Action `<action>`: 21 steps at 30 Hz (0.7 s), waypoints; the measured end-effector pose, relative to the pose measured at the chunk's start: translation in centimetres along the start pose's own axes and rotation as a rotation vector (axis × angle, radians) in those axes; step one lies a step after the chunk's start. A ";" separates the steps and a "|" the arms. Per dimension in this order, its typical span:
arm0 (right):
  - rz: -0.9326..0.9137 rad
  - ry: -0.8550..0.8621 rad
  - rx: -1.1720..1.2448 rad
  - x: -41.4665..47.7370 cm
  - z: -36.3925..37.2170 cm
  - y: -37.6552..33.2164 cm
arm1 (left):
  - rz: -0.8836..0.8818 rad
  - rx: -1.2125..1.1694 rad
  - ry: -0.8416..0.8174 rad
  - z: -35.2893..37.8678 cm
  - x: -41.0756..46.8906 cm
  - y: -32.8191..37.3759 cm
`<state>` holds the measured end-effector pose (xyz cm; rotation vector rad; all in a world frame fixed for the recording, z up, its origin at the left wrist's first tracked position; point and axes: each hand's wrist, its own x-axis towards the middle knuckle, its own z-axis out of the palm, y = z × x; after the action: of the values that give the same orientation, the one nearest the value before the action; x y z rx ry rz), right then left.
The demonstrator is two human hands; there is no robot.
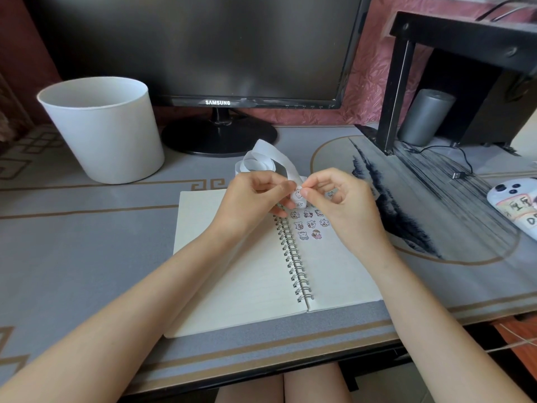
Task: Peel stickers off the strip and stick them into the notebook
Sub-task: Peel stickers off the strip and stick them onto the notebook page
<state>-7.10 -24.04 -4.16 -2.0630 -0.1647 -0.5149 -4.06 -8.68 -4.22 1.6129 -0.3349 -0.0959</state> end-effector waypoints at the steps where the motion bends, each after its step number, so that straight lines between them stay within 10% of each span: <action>1: 0.000 0.000 -0.024 -0.1 0.0 -0.1 | 0.000 -0.001 0.002 0.0 0.0 0.0; 14: -0.102 -0.063 -0.054 -0.6 -0.6 -0.4 | -0.018 -0.020 0.047 -0.3 0.1 0.1; 21: 0.265 -0.192 0.118 -1.0 -3.2 -0.4 | -0.030 -0.009 0.047 -0.2 0.2 -0.1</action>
<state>-9.07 -26.41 -2.88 -1.9788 -0.0325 -0.1410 -3.76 -8.50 -4.29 1.6091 -0.2733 -0.0817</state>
